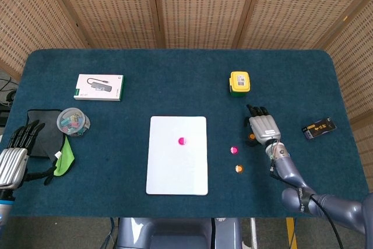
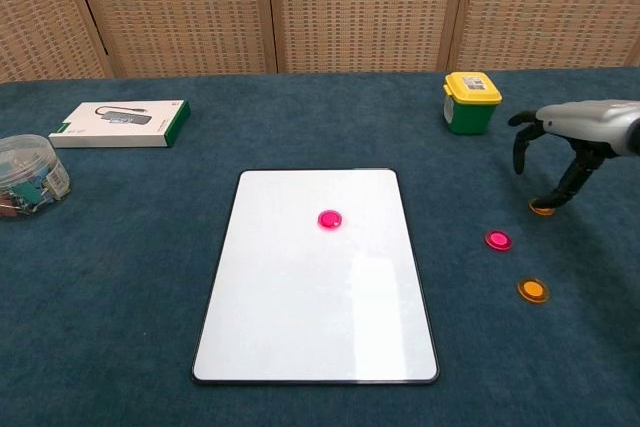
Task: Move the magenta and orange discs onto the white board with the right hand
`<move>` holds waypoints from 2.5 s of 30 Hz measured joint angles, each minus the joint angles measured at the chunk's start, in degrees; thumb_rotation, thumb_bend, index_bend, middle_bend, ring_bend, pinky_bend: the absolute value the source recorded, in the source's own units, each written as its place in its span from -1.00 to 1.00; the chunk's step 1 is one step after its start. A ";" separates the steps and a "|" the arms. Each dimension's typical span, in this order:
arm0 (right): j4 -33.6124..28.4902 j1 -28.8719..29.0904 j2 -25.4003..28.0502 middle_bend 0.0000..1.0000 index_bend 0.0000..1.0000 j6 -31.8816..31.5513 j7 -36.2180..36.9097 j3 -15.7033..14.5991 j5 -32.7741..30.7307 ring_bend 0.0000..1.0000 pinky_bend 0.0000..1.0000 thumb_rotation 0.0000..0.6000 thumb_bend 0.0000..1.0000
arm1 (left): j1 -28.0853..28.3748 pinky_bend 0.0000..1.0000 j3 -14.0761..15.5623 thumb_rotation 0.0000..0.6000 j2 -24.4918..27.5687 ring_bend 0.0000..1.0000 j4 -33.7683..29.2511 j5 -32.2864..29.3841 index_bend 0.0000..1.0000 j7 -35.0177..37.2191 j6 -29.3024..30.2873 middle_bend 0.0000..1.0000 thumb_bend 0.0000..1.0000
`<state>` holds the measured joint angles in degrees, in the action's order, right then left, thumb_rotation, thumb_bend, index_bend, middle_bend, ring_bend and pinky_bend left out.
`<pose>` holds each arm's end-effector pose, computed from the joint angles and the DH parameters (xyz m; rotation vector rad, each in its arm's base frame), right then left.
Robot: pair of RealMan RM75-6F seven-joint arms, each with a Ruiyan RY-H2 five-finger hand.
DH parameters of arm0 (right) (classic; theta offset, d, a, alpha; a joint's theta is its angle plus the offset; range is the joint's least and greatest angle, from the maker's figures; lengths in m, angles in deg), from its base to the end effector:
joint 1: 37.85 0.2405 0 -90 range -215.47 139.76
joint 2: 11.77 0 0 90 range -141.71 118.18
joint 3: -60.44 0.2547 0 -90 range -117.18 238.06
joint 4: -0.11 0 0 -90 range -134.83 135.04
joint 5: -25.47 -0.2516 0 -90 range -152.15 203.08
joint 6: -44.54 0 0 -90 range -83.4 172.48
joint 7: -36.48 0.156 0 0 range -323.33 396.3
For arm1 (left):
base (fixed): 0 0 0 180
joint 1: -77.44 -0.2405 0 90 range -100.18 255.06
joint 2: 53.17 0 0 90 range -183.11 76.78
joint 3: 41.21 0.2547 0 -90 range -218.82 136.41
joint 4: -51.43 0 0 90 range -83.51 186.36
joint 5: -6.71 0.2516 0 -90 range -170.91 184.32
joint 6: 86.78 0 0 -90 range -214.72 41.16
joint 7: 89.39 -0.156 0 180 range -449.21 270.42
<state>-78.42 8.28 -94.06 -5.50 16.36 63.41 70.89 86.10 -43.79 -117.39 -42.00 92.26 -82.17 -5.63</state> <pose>-0.2359 -0.3927 -0.0252 1.7359 -1.0558 0.5844 -0.3132 0.2156 0.1074 -1.4072 -1.0364 -1.0155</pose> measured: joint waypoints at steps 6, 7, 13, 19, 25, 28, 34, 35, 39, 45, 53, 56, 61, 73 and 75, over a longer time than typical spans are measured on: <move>3.44 -2.37 -1.18 -1.00 -0.15 0.54 3.42 -0.01 3.29 -1.00 -1.00 1.00 -0.38 | -0.04 -1.00 -0.01 1.00 0.00 -1.00 -0.01 0.04 -1.00 0.16 0.16 -1.00 -1.00; 3.85 -2.57 -1.37 -1.00 -0.15 0.65 3.58 0.07 3.57 -1.00 -1.00 1.00 -0.38 | -0.06 -1.00 0.00 1.00 0.01 -1.00 0.00 0.06 -1.00 0.20 0.21 -1.00 -1.00; 5.44 -3.38 -2.39 -1.00 -0.15 1.33 4.08 0.64 4.76 -1.00 -1.00 1.00 -0.32 | -0.07 -1.00 0.02 1.00 -0.05 -1.00 0.10 0.13 -1.00 0.34 0.27 -1.00 -1.00; 6.60 -3.54 -3.22 -1.00 -0.15 2.17 4.00 1.72 5.24 -1.00 -1.00 1.00 -0.33 | -0.08 -1.00 0.06 1.00 -0.01 -1.00 0.09 0.09 -1.00 0.34 0.24 -1.00 -1.00; 7.15 -3.47 -3.81 -1.00 -0.15 3.03 3.15 2.27 4.87 -1.00 -1.00 1.00 -0.33 | -0.08 -1.00 0.07 1.00 0.02 -1.00 0.06 0.04 -1.00 0.31 0.20 -1.00 -1.00; 7.85 -3.46 -4.19 -1.00 -0.15 3.60 2.98 2.45 4.51 -1.00 -1.00 1.00 -0.33 | -0.07 -1.00 0.09 1.00 0.04 -1.00 0.06 -0.01 -1.00 0.27 0.14 -1.00 -1.00; 9.85 -3.50 -5.02 -1.00 -0.15 4.96 2.84 2.83 3.95 -1.00 -1.00 1.00 -0.33 | -0.03 -1.00 0.07 1.00 0.08 -1.00 -0.04 -0.21 -1.00 0.14 -0.06 -1.00 -1.00; 10.15 -3.55 -5.12 -1.00 -0.15 5.26 2.83 2.87 3.92 -1.00 -1.00 1.00 -0.33 | -0.02 -1.00 0.07 1.00 0.08 -1.00 -0.05 -0.24 -1.00 0.09 -0.08 -1.00 -1.00; 10.79 -3.74 -5.38 -1.00 -0.15 6.00 2.87 2.92 3.92 -1.00 -1.00 1.00 -0.33 | -0.02 -1.00 0.07 1.00 0.08 -1.00 -0.08 -0.33 -1.00 0.00 -0.13 -1.00 -1.00; 12.09 -3.99 -5.91 -1.00 -0.13 6.89 3.27 3.16 3.96 -1.00 -1.00 1.00 -0.33 | -0.05 -1.00 0.08 1.00 0.04 -1.00 -0.05 -0.33 -1.00 -0.10 -0.07 -1.00 -1.00; 13.31 -4.39 -6.43 -1.00 0.13 7.17 3.82 3.64 4.66 -1.00 -1.00 1.00 -0.23 | -0.01 -1.00 0.09 1.00 0.10 -1.00 -0.16 -0.47 -1.00 -0.13 -0.27 -1.00 -1.00; 12.74 -4.53 -6.17 -1.00 0.14 7.02 4.05 3.82 5.18 -1.00 -1.00 1.00 -0.20 | 0.00 -1.00 0.09 1.00 0.11 -1.00 -0.19 -0.47 -1.00 -0.20 -0.27 -1.00 -1.00; 10.43 -4.53 -5.29 -1.00 0.14 6.40 4.08 4.23 6.22 -1.00 -1.00 1.00 -0.20 | 0.02 -1.00 0.09 1.00 0.10 -1.00 -0.22 -0.46 -1.00 -0.20 -0.30 -1.00 -1.00; -0.32 -0.25 -4.39 -1.00 0.14 4.38 -2.21 6.23 8.63 -1.00 -1.00 1.00 -0.20 | 0.05 -1.00 0.17 1.00 0.25 -1.00 -0.31 -0.24 -1.00 0.20 -0.31 -1.00 -1.00; -0.91 1.47 -5.51 -1.00 0.14 4.29 -4.86 6.69 7.79 -1.00 -1.00 1.00 -0.20 | 0.01 -1.00 0.17 1.00 0.29 -1.00 -0.30 -0.22 -1.00 0.43 -0.25 -1.00 -1.00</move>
<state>-79.33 9.76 -99.57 -1.21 11.50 70.10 78.68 86.11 -43.62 -117.09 -42.30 92.04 -81.74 -5.88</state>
